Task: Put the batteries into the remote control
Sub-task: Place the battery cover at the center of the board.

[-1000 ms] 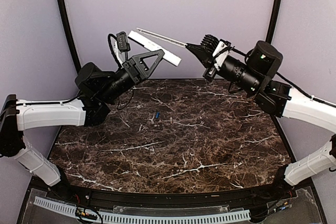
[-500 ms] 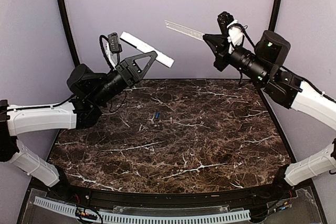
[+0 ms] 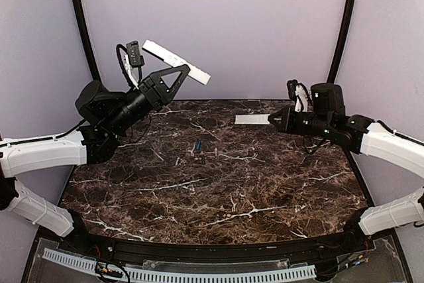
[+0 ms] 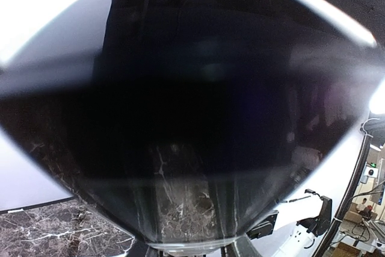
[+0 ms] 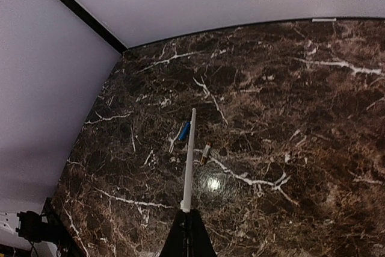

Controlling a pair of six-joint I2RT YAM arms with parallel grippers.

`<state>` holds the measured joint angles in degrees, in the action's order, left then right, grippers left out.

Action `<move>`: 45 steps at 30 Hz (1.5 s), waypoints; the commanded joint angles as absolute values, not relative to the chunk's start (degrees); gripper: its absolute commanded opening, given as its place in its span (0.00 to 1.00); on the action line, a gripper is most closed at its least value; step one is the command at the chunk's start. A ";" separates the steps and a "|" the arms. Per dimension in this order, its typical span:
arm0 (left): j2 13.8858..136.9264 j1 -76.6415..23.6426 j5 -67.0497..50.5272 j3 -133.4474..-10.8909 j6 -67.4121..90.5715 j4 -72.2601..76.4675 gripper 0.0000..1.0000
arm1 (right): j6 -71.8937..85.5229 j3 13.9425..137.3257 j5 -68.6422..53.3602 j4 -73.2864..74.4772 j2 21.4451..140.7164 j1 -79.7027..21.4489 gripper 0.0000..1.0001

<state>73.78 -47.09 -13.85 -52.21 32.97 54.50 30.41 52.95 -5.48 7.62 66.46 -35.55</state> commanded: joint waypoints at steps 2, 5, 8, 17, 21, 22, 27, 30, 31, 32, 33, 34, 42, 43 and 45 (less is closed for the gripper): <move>71.58 -46.76 -14.03 -51.55 31.24 54.29 0.00 | 47.18 46.76 -16.21 5.13 70.67 -33.31 0.00; 71.09 -46.76 -14.07 -51.31 30.85 53.60 0.00 | 50.53 42.49 -20.12 2.72 73.03 -32.30 0.00; 70.82 -46.76 -14.18 -51.04 30.62 53.45 0.00 | 52.16 39.47 -23.50 2.18 75.10 -31.22 0.00; 70.90 -46.76 -14.62 -50.89 29.74 53.68 0.00 | 50.62 37.36 -26.22 6.75 79.36 -28.37 0.00; 71.11 -46.75 -15.58 -50.98 29.16 53.46 0.00 | 49.05 39.55 -25.44 12.63 82.50 -27.31 0.27; 71.28 -46.76 -16.48 -51.35 28.67 52.98 0.00 | 48.21 40.61 -25.60 14.63 83.67 -27.11 0.33; 71.81 -46.84 -22.05 -53.27 26.57 49.76 0.00 | 42.88 46.94 -23.75 22.15 84.22 -26.76 0.54; 71.38 -46.89 -23.95 -53.48 24.34 48.70 0.00 | 36.13 54.94 -18.83 28.47 81.40 -27.07 0.62; 71.13 -46.96 -24.77 -53.54 23.68 47.55 0.00 | 32.73 57.77 -17.53 29.34 79.88 -27.45 0.63; 71.03 -47.07 -25.26 -53.79 22.18 46.85 0.00 | 29.09 60.10 -16.25 29.12 77.29 -28.67 0.64; 70.91 -47.22 -26.40 -53.92 21.33 45.33 0.00 | 24.78 62.25 -15.95 27.57 75.10 -30.26 0.66; 70.83 -47.56 -27.09 -54.28 19.33 44.51 0.00 | 20.45 63.73 -16.89 24.96 72.57 -32.07 0.73; 69.86 -49.29 -33.20 -55.23 12.11 40.01 0.00 | 7.64 69.87 -50.19 3.89 65.31 -38.38 0.95; 69.87 -49.48 -33.57 -55.47 11.73 39.29 0.00 | 7.25 70.85 -50.50 3.01 65.69 -38.91 0.93; 69.93 -49.87 -34.58 -55.81 11.16 38.23 0.00 | 5.61 72.40 -49.98 3.35 67.09 -40.09 0.89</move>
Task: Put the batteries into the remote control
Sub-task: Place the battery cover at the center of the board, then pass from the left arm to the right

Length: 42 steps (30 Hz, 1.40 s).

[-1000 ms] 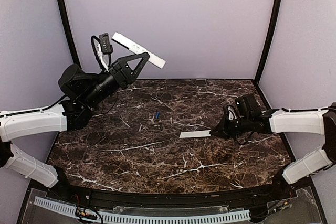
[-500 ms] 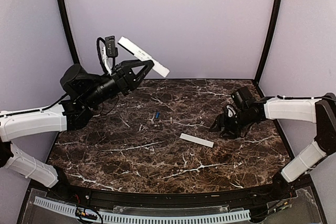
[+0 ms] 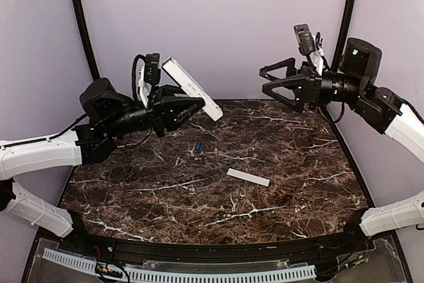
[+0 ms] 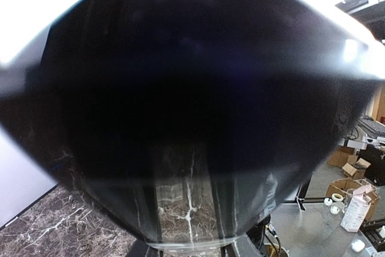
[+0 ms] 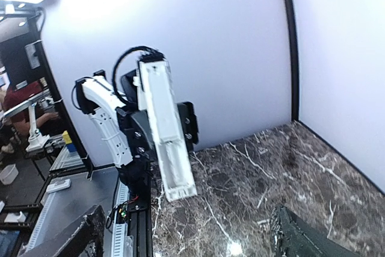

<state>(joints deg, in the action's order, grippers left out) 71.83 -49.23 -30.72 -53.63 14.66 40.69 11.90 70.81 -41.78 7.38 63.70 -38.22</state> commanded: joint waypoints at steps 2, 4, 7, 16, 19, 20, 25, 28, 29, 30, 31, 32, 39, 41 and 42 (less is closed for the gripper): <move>69.96 -50.26 -35.11 -55.98 10.82 37.88 0.00 | 2.86 74.78 -48.12 5.87 68.82 -41.95 0.87; 69.82 -50.69 -35.28 -56.00 10.67 37.80 0.00 | 0.54 76.53 -46.27 7.76 70.91 -44.35 0.84; 69.62 -51.06 -34.81 -56.01 10.20 37.52 0.00 | -3.01 78.86 -43.56 9.21 73.39 -47.71 0.81; 68.98 -51.48 -33.20 -55.91 9.54 36.65 0.00 | -5.27 82.12 -41.55 9.44 78.73 -52.94 0.60; 68.76 -51.50 -32.84 -55.81 9.04 36.15 0.00 | -5.27 82.90 -41.18 9.91 80.30 -53.89 0.53; 68.67 -51.50 -32.80 -55.77 9.05 36.13 0.00 | -5.32 83.00 -41.33 9.97 80.59 -54.10 0.51; 68.40 -51.50 -32.87 -55.60 9.12 36.17 0.00 | -6.16 83.12 -41.47 11.16 81.00 -54.32 0.42; 68.21 -51.50 -32.94 -55.26 9.29 36.48 0.00 | -6.73 83.35 -40.47 12.97 81.55 -54.32 0.38; 68.21 -51.48 -33.06 -55.23 9.30 36.56 0.00 | -6.84 83.47 -40.44 13.46 81.76 -54.32 0.37; 68.20 -51.49 -33.10 -55.20 9.36 36.69 0.00 | -6.85 83.56 -40.57 13.77 81.92 -54.32 0.36; 68.20 -51.50 -33.13 -55.20 9.34 36.76 0.00 | -6.86 83.58 -40.56 14.11 82.11 -54.36 0.36; 68.20 -51.46 -33.09 -55.20 9.34 36.81 0.00 | -6.90 83.69 -40.29 14.45 82.24 -54.34 0.36; 68.12 -51.53 -33.22 -55.14 9.18 36.56 0.00 | -7.37 84.86 -38.65 15.94 82.03 -54.33 0.08; 68.07 -51.53 -33.18 -55.10 9.28 36.42 0.00 | -7.44 84.46 -38.04 15.04 81.36 -54.32 0.00; 68.05 -51.55 -33.16 -55.06 9.50 36.40 0.00 | -7.43 84.24 -37.74 14.77 81.05 -54.38 0.00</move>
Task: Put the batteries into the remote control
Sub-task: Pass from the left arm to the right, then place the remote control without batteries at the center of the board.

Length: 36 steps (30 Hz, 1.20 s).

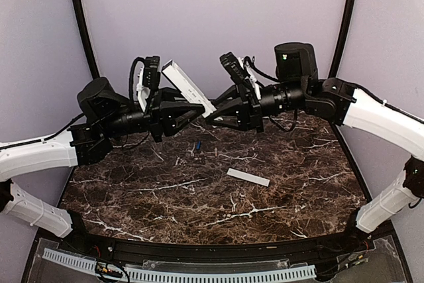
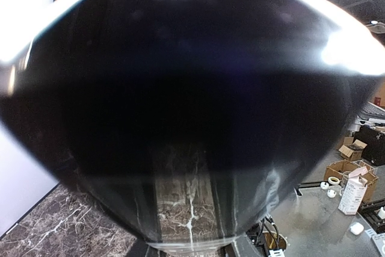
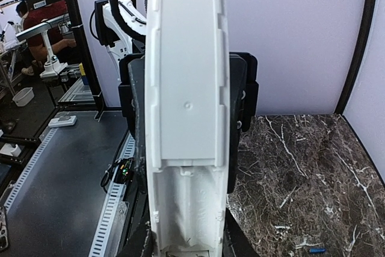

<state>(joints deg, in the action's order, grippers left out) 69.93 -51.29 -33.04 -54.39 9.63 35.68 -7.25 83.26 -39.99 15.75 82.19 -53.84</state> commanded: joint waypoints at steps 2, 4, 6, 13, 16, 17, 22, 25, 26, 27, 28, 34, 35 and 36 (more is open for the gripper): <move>67.78 -51.55 -32.63 -54.96 9.97 36.27 0.00 | -7.91 84.23 -37.12 15.02 80.91 -54.38 0.00; 67.24 -51.51 -29.78 -54.74 10.79 35.57 0.36 | -8.52 84.72 -35.54 16.28 81.35 -54.37 0.00; 65.57 -51.50 -21.42 -54.22 11.62 34.45 0.87 | -9.16 85.50 -31.82 18.36 82.43 -54.36 0.00; 54.89 -51.42 17.57 -51.01 9.89 29.05 0.99 | -12.08 88.37 -18.50 29.86 93.08 -54.44 0.00; 51.24 -51.21 35.46 -51.94 5.86 24.01 0.99 | -12.82 89.46 -14.76 33.51 99.63 -55.16 0.00; 51.02 -50.93 38.56 -52.93 4.19 20.44 0.99 | -13.47 89.77 -13.58 34.04 101.45 -55.84 0.00; 49.65 -47.82 50.03 -52.79 8.44 8.24 0.99 | -21.41 92.59 -8.35 37.33 110.46 -60.77 0.00; 47.40 -44.28 45.84 -50.84 16.73 4.89 0.99 | -25.33 94.72 -4.35 39.68 115.19 -62.40 0.00; 47.04 -43.76 45.16 -49.78 17.77 4.41 0.99 | -25.87 95.19 -3.21 40.18 116.47 -62.48 0.00; 46.65 -42.95 44.45 -49.32 19.16 4.23 0.99 | -26.12 95.53 -2.27 40.72 117.74 -62.51 0.00; 46.57 -42.66 44.33 -48.85 19.75 3.85 0.99 | -26.14 95.88 -1.58 41.15 118.85 -62.57 0.00; 47.68 -41.40 44.41 -48.95 18.55 2.76 0.99 | -27.77 93.49 -1.95 39.39 121.27 -64.25 0.00; 48.07 -41.35 44.28 -48.95 18.33 3.13 0.99 | -28.76 92.90 -2.27 38.89 121.36 -64.73 0.00; 48.29 -41.17 44.16 -49.00 17.94 3.32 0.99 | -29.72 92.51 -2.58 38.63 121.64 -65.04 0.00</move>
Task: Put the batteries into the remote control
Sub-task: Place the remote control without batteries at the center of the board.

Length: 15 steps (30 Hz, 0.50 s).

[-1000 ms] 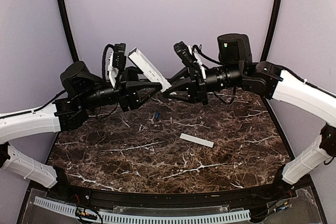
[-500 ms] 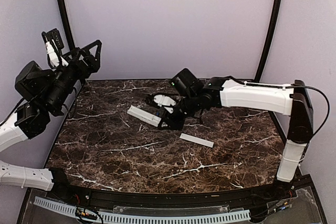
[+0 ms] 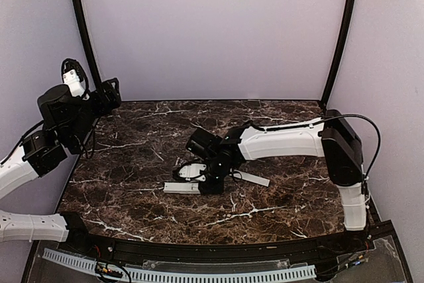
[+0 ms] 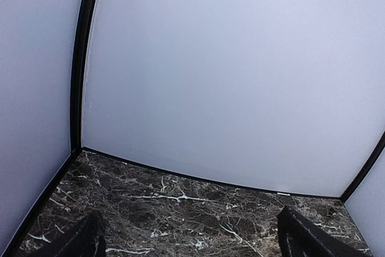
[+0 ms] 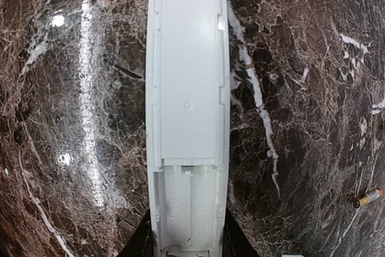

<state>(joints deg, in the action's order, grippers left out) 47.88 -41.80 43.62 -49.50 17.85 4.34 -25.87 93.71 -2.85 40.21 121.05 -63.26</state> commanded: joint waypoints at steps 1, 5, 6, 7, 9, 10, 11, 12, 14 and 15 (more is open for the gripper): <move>48.68 -41.06 43.78 -49.08 17.80 3.62 0.99 | -30.28 92.74 -3.24 38.83 122.02 -65.31 0.00; 49.58 -40.56 42.67 -49.43 17.23 4.02 0.99 | -29.21 94.85 -3.28 40.79 124.87 -65.37 0.00; 49.59 -40.48 42.64 -49.46 17.01 4.03 0.99 | -28.57 94.87 -2.59 40.60 125.39 -65.39 0.00; 49.54 -40.46 42.68 -49.32 16.86 4.04 0.99 | -27.96 94.84 -1.81 40.35 125.71 -65.38 0.00; 49.35 -40.24 42.90 -48.93 16.73 4.09 0.99 | -26.94 94.75 -1.08 40.21 126.04 -65.39 0.01; 49.18 -40.16 42.91 -48.60 16.72 4.11 0.99 | -26.74 94.67 -1.06 40.25 126.07 -65.37 0.04; 49.16 -39.92 42.95 -48.47 16.70 4.26 0.99 | -26.67 94.55 -0.95 40.24 125.96 -65.42 0.08; 49.09 -39.82 42.90 -48.31 16.66 4.40 0.99 | -26.70 94.35 -0.78 40.18 125.93 -65.47 0.13; 49.31 -39.62 42.85 -48.26 16.43 4.66 0.99 | -27.05 94.13 -0.48 40.44 125.93 -65.61 0.21; 49.40 -39.50 42.74 -48.26 16.21 4.70 0.99 | -27.29 94.34 -0.28 40.83 126.08 -65.71 0.24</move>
